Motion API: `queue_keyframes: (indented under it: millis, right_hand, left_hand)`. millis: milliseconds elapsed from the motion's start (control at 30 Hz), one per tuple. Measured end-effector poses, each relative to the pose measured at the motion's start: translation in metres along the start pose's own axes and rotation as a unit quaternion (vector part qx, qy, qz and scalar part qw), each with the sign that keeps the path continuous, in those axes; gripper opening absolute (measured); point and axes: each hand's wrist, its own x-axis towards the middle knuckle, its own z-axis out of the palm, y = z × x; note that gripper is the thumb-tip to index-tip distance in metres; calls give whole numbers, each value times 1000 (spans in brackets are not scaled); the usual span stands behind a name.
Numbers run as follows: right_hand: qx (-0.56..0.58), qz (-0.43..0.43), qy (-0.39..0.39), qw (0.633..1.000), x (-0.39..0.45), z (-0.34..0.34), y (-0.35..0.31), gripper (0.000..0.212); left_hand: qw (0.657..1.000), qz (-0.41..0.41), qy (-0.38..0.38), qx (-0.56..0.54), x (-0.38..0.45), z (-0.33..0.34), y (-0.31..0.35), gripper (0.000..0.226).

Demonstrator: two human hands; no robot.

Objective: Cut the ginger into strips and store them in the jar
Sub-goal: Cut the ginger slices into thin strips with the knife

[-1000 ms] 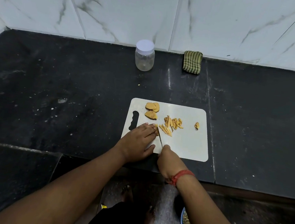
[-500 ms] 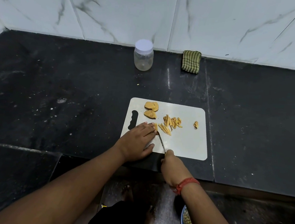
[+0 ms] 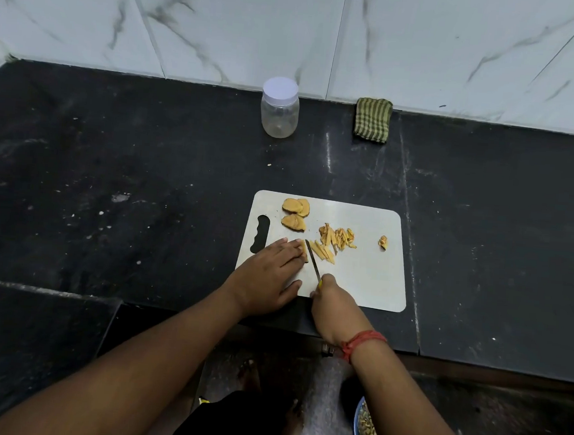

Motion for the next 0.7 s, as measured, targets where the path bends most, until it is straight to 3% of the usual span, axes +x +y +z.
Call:
queue_keyframes:
  millis: [500,700]
  right_hand:
    - [-4,12,-16,1000,8,0,-7,5]
    - [-45,37,-17,998,15,1,-12,28]
  left_hand:
    - [1000,5,12,-7,-1,0,-1,46]
    - [1000,1,0,-8,0,1,-3,48]
